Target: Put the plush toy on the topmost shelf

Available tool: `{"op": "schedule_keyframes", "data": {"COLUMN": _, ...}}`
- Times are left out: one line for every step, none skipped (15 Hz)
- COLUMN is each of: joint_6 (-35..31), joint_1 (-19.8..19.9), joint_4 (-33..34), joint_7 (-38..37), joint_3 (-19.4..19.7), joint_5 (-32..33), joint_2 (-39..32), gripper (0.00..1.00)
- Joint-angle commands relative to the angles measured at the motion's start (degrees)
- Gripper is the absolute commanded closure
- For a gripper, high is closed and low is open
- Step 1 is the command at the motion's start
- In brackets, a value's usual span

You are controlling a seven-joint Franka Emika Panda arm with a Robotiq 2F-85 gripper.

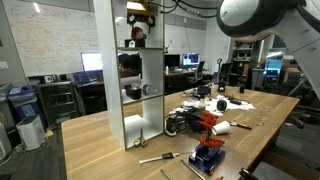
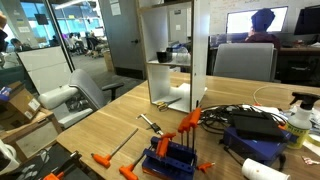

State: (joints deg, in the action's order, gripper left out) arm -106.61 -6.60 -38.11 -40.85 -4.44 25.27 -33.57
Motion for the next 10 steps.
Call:
{"op": "schedule_keyframes", "data": {"joint_6": 3.45, "joint_1": -0.55, "joint_4": 0.88, "joint_7": 1.75, "joint_3": -1.09, "joint_5": -0.96, "joint_2": 2.24, "gripper": 0.0}}
{"op": "schedule_keyframes", "data": {"joint_6": 4.93, "joint_1": -0.49, "joint_4": 0.6, "joint_7": 2.46, "joint_3": -1.63, "joint_5": -1.44, "joint_2": 2.92, "gripper": 0.0}}
{"op": "schedule_keyframes", "data": {"joint_6": 7.9, "joint_1": -0.09, "joint_4": -0.06, "joint_7": 4.58, "joint_3": -2.85, "joint_5": -2.88, "joint_2": 3.78, "gripper": 0.0}}
{"op": "schedule_keyframes", "data": {"joint_6": 10.92, "joint_1": 0.14, "joint_4": -0.51, "joint_7": 5.95, "joint_3": -3.64, "joint_5": -3.94, "joint_2": 4.51, "gripper": 0.0}}
{"op": "schedule_keyframes", "data": {"joint_6": 14.12, "joint_1": 0.59, "joint_4": -0.99, "joint_7": 7.8, "joint_3": -4.65, "joint_5": -5.8, "joint_2": 5.27, "gripper": 0.0}}
{"op": "schedule_keyframes", "data": {"joint_6": 16.04, "joint_1": 1.17, "joint_4": -1.83, "joint_7": 9.17, "joint_3": -5.55, "joint_5": -7.56, "joint_2": 5.99, "gripper": 0.0}}
{"op": "schedule_keyframes", "data": {"joint_6": 18.41, "joint_1": 1.78, "joint_4": -2.84, "joint_7": 10.54, "joint_3": -6.37, "joint_5": -9.48, "joint_2": 7.03, "gripper": 0.0}}
{"op": "schedule_keyframes", "data": {"joint_6": 20.74, "joint_1": 2.53, "joint_4": -3.94, "joint_7": 11.78, "joint_3": -7.05, "joint_5": -11.36, "joint_2": 7.96, "gripper": 0.0}}
{"op": "schedule_keyframes", "data": {"joint_6": 23.15, "joint_1": 3.36, "joint_4": -5.37, "joint_7": 13.03, "joint_3": -7.6, "joint_5": -13.19, "joint_2": 9.11, "gripper": 0.0}}
{"op": "schedule_keyframes", "data": {"joint_6": 25.25, "joint_1": 4.62, "joint_4": -7.19, "joint_7": 14.56, "joint_3": -8.18, "joint_5": -15.42, "joint_2": 10.51, "gripper": 0.0}}
